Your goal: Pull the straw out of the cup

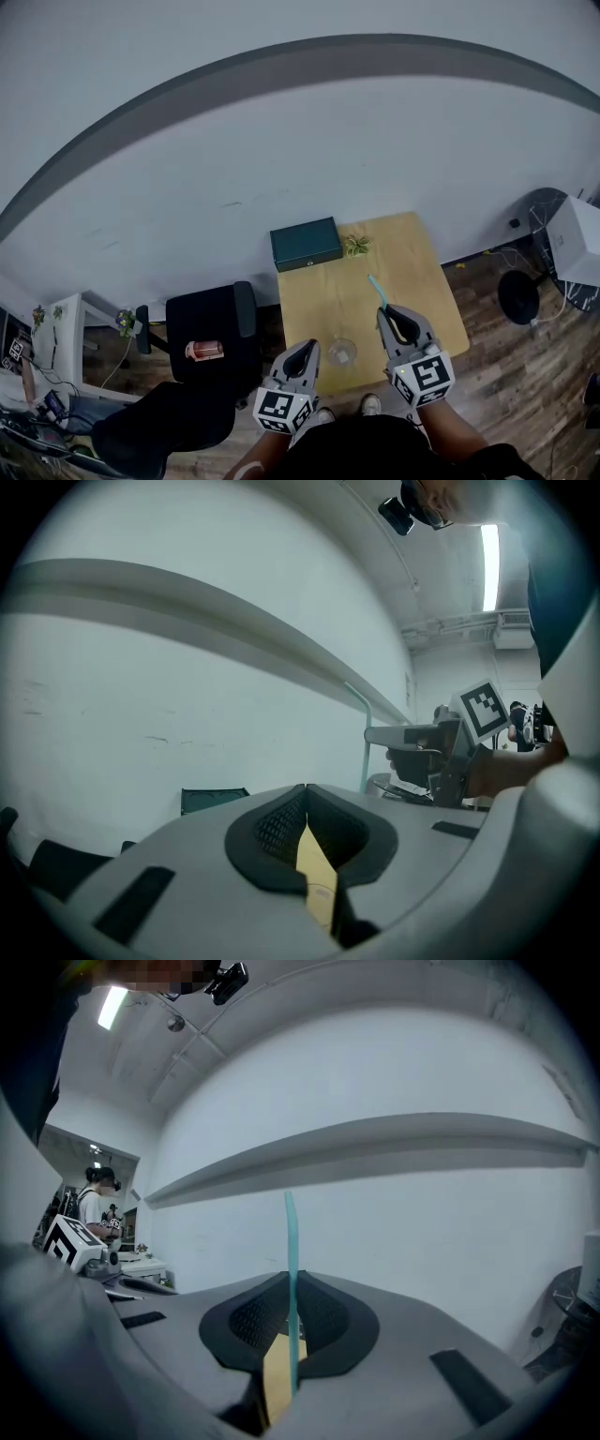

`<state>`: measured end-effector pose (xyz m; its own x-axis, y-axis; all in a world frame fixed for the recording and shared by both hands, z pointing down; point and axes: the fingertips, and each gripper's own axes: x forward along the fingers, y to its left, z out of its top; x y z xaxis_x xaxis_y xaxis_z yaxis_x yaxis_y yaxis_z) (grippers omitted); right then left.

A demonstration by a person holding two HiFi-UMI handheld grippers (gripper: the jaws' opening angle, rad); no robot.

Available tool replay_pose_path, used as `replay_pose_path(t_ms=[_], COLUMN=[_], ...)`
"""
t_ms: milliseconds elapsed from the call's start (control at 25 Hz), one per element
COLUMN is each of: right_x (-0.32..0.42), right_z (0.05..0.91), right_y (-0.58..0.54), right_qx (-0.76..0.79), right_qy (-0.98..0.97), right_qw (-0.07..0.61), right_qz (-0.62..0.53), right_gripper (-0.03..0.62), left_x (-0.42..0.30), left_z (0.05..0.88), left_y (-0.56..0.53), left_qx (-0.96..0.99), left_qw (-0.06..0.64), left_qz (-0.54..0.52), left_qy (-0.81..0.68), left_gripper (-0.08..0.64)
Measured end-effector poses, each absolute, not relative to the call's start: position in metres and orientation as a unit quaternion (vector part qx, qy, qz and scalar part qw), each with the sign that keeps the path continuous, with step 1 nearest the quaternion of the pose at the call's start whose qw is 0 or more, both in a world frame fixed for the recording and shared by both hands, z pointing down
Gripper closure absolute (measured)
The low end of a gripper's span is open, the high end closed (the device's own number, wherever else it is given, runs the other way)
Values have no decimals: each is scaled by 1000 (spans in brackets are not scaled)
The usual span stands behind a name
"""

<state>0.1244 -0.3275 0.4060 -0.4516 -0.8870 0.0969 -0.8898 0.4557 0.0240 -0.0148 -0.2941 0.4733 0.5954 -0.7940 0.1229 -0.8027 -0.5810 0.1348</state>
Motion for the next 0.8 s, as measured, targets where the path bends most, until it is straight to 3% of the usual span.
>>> replay_pose_path(t_ms=[800], right_x=[113], right_z=[394], right_y=[-334], right_qx=[513], right_qy=[-858], right_qw=[26], right_qz=[17], right_gripper=[548], left_x=[-18], left_z=[471], left_y=[-294], left_qx=[894], left_qw=[82], left_qz=[32], left_qy=[-440], left_gripper=[540])
